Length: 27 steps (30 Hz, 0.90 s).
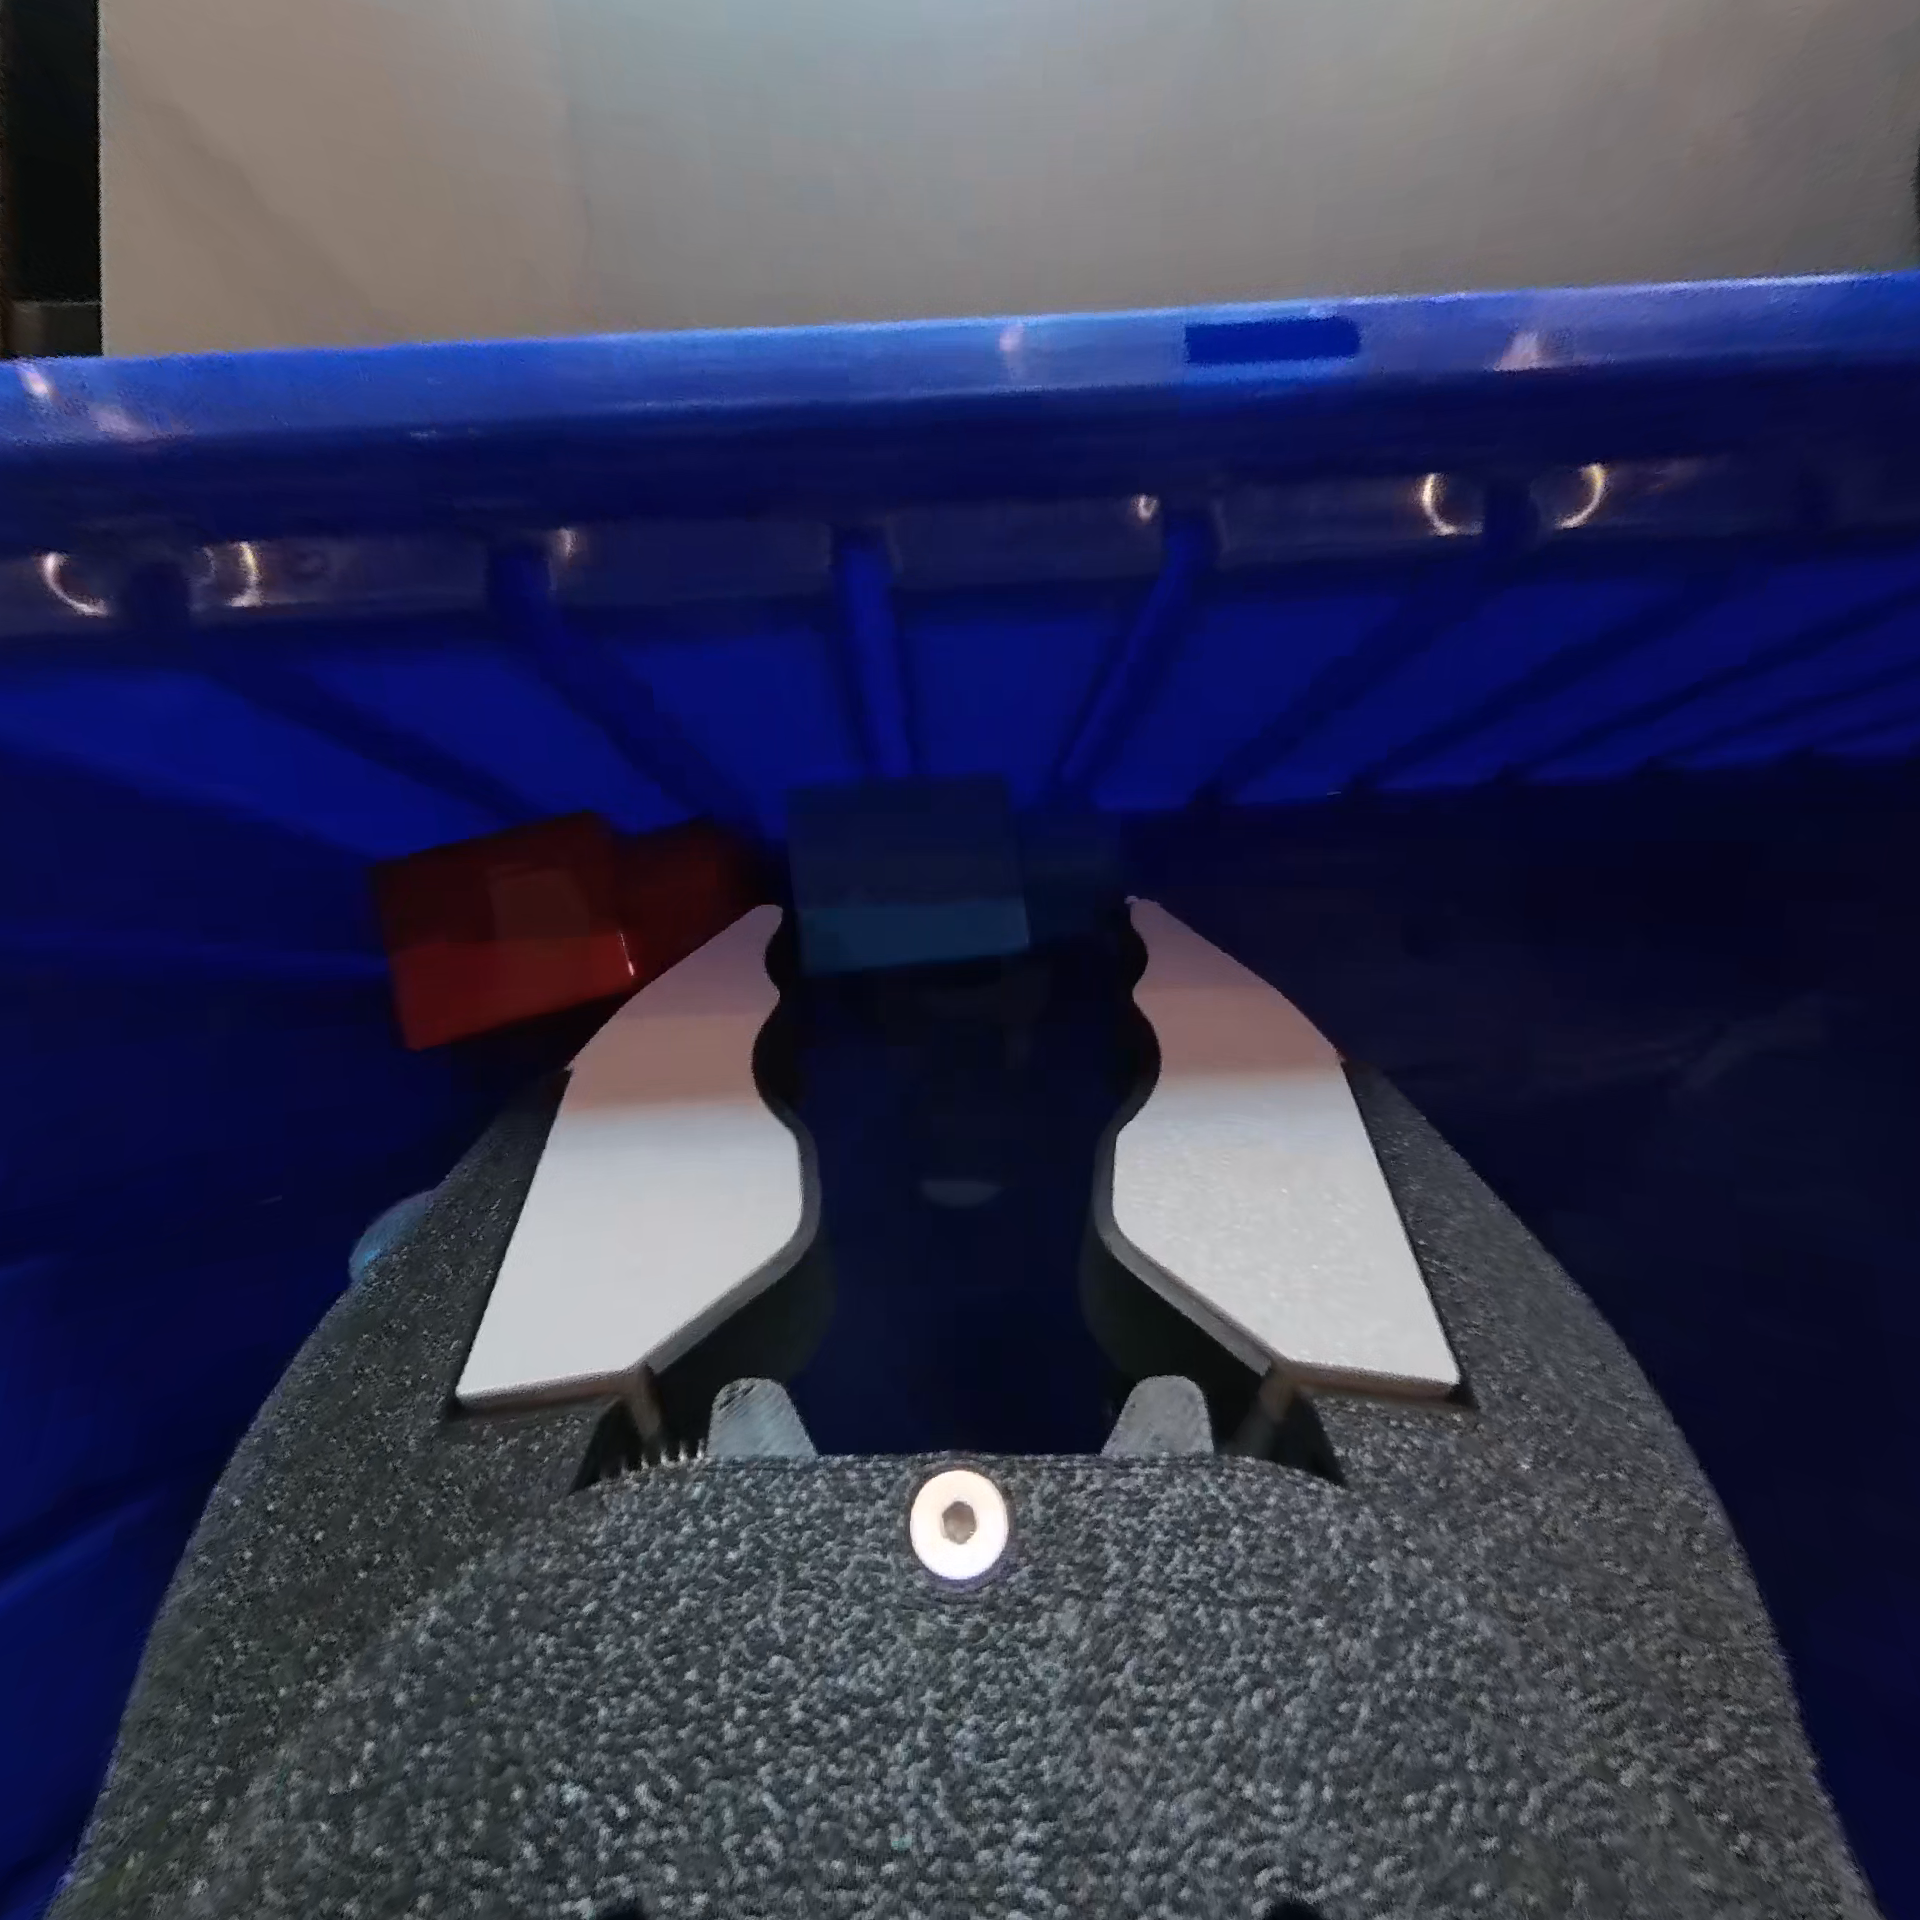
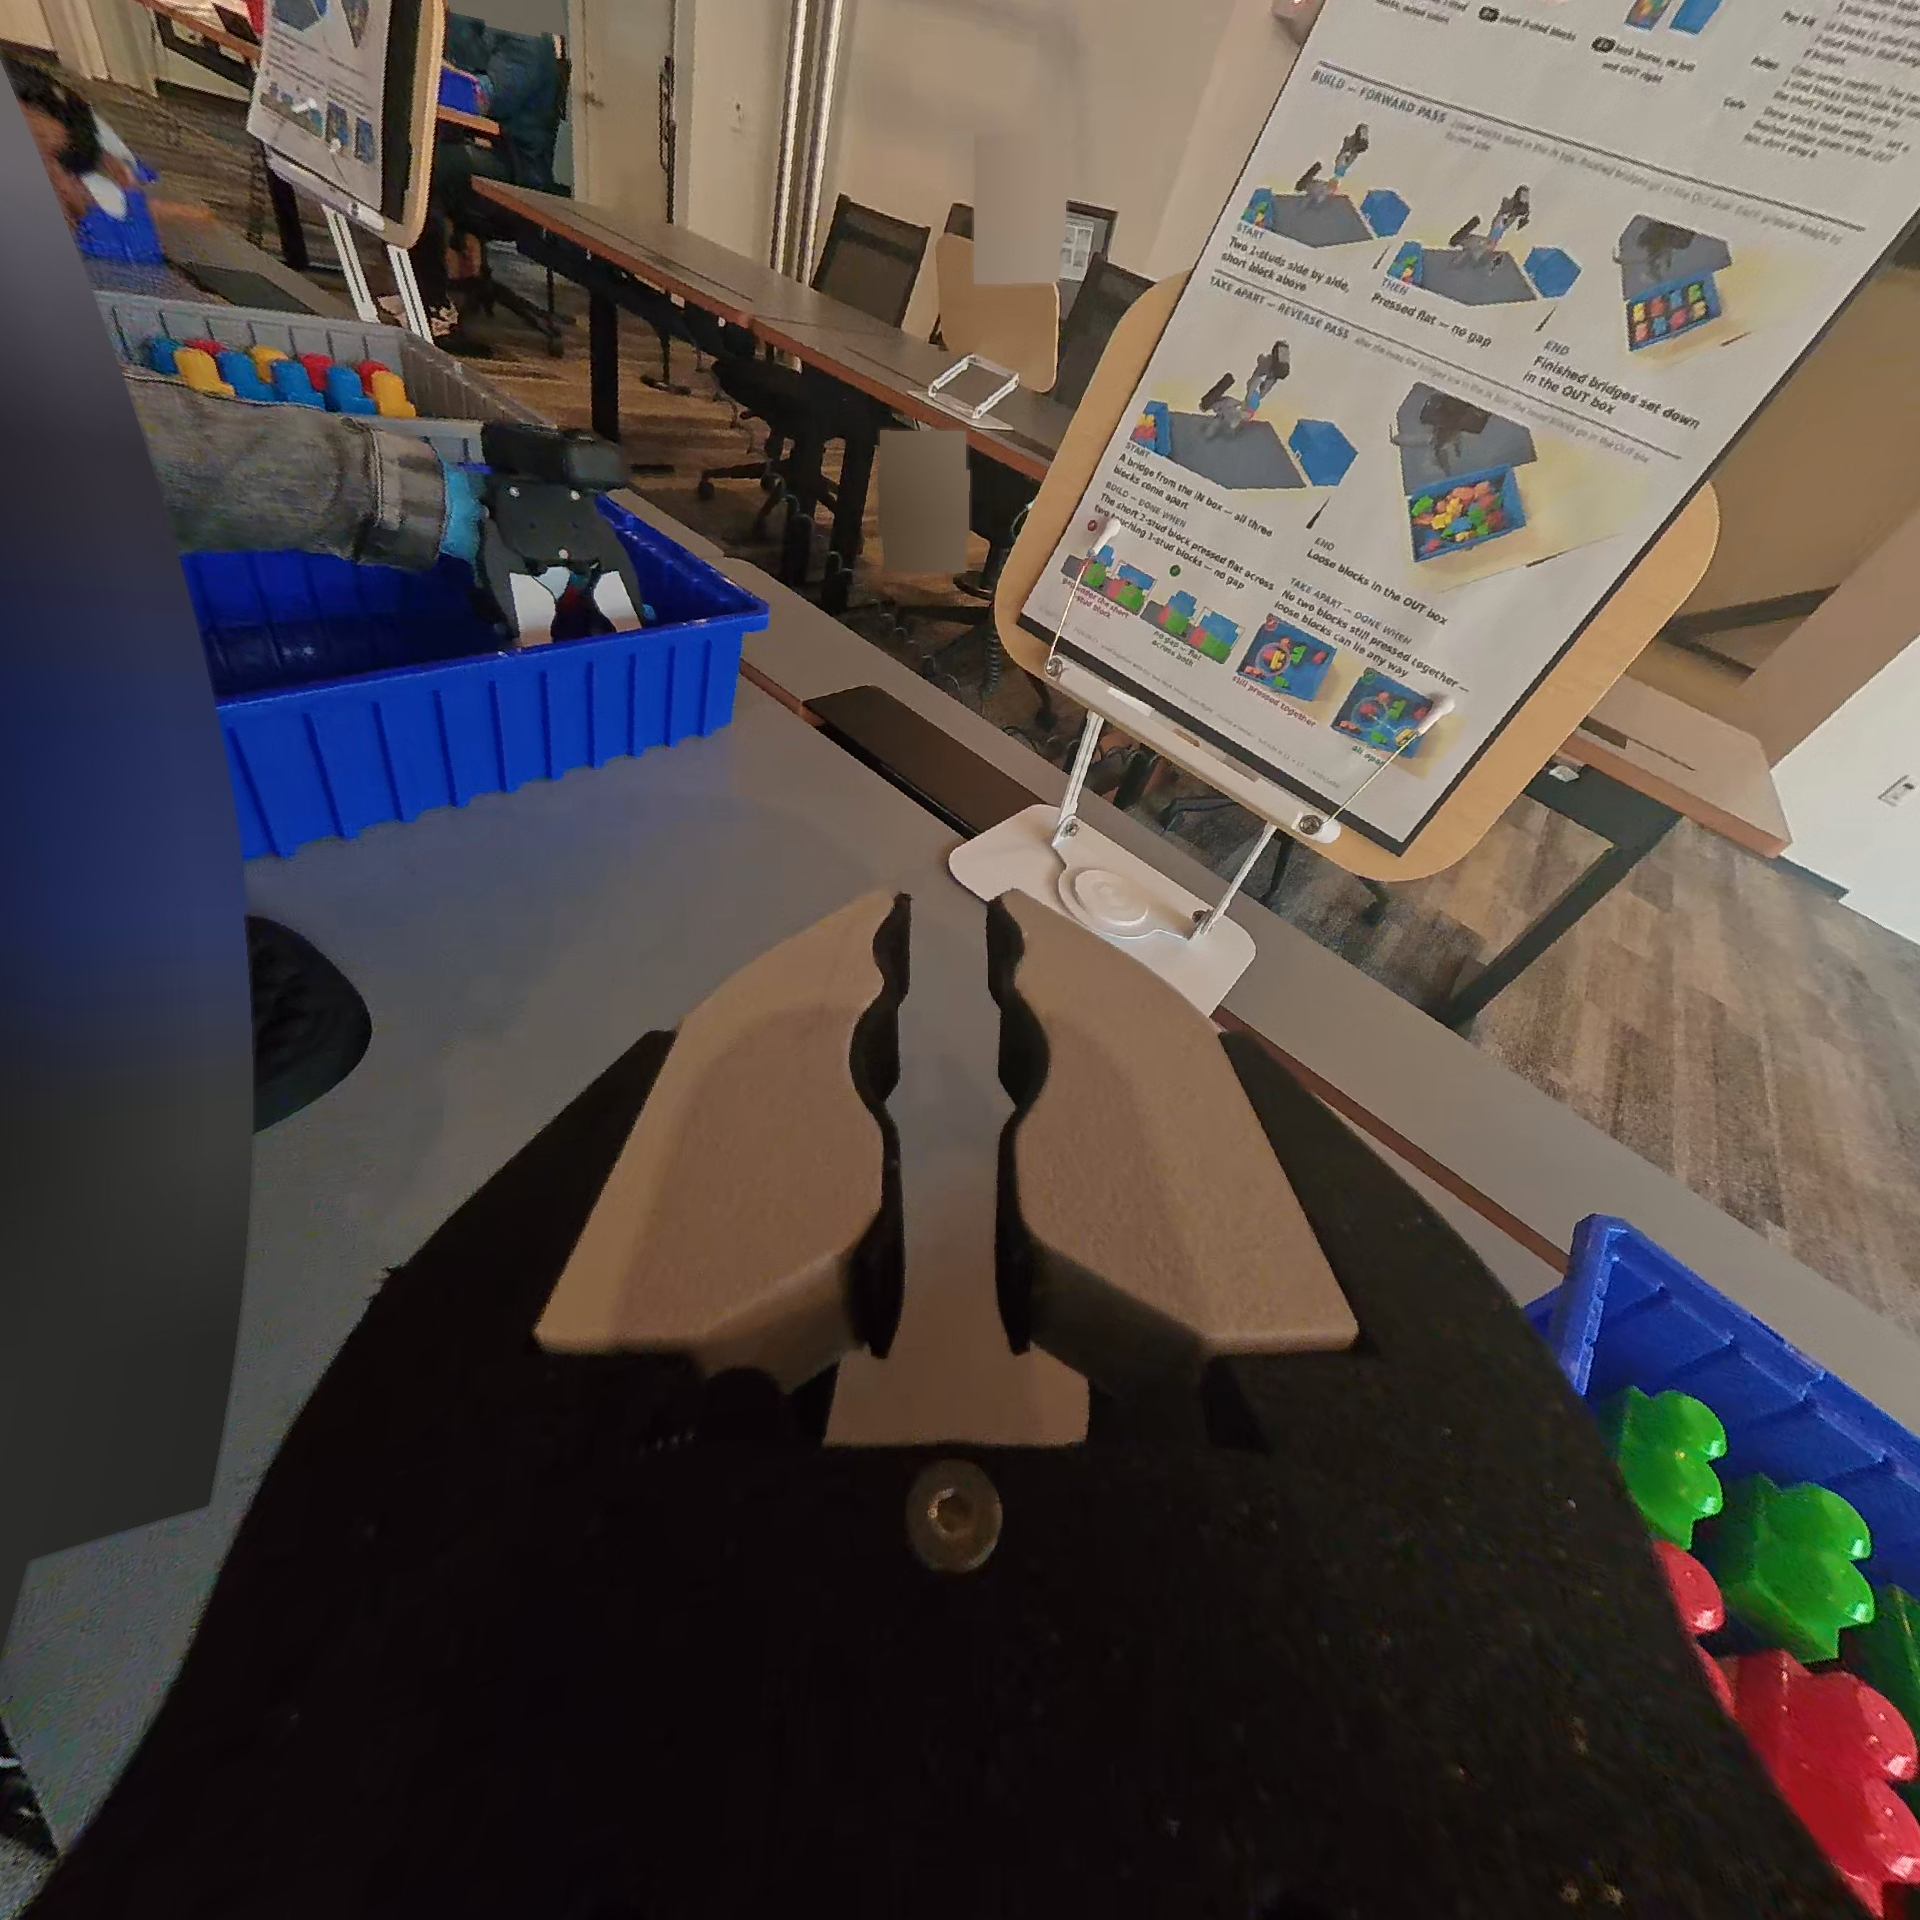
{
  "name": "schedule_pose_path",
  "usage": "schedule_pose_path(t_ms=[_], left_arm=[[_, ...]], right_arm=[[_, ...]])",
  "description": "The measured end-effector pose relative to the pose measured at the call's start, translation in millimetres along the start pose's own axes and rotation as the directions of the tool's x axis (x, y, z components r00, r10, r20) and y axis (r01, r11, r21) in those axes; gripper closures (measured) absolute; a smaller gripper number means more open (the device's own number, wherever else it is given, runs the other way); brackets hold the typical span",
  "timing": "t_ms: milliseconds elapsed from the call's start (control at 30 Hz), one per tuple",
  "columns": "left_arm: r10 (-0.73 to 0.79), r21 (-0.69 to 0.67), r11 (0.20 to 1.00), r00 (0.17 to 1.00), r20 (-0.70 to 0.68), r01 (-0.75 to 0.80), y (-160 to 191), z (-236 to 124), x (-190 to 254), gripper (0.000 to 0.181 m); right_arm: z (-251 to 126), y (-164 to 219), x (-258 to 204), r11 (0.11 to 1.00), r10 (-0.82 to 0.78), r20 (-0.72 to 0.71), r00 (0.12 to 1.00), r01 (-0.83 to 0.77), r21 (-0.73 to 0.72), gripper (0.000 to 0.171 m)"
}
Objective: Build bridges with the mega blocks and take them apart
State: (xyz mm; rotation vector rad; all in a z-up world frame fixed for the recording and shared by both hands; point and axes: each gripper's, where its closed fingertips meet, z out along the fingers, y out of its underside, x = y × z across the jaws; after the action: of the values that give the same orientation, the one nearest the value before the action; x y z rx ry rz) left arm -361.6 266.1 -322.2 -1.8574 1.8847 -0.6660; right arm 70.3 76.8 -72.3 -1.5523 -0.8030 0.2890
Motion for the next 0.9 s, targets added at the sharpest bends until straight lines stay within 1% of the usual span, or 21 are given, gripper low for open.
schedule_pose_path(t_ms=[100,133,233,400,500,633,733,900], left_arm=[[-0.026,0.017,1.000,1.000,-0.011,0.026,0,-2,0,0.127],[-0.037,0.023,0.999,0.999,-0.008,0.037,1,-5,0,0.141],[-0.073,0.071,0.995,0.997,-0.021,0.074,-3,-13,3,0.141],[-0.113,0.028,0.993,0.992,-0.059,0.115,4,-10,20,0.142],[-0.159,0.042,0.986,0.986,-0.058,0.162,4,-15,28,0.142],[-0.228,0.096,0.969,0.974,0.001,0.227,-1,-34,37,0.142],[-0.286,0.141,0.951,0.955,0.074,0.274,-6,-50,45,0.142],[-0.379,0.244,0.910,0.911,0.165,0.334,-28,-73,65,0.142]], right_arm=[[0,1,0,1.000,0.000,-0.001,1.000,0.000,-0.006,0.158],[1,2,1,1.000,-0.001,-0.002,1.000,0.001,-0.008,0.158],[3,4,0,1.000,-0.006,0.001,1.000,0.006,-0.020,0.157],[8,3,-5,1.000,-0.006,0.028,1.000,0.007,-0.015,0.156],[13,5,-12,1.000,0.007,0.072,0.997,-0.005,-0.022,0.155],[25,15,-26,0.996,-0.021,0.132,0.991,0.031,-0.078,0.151],[35,21,-38,0.991,-0.059,0.174,0.983,0.079,-0.109,0.146],[52,22,-63,0.988,-0.100,0.258,0.961,0.127,-0.090,0.142]])
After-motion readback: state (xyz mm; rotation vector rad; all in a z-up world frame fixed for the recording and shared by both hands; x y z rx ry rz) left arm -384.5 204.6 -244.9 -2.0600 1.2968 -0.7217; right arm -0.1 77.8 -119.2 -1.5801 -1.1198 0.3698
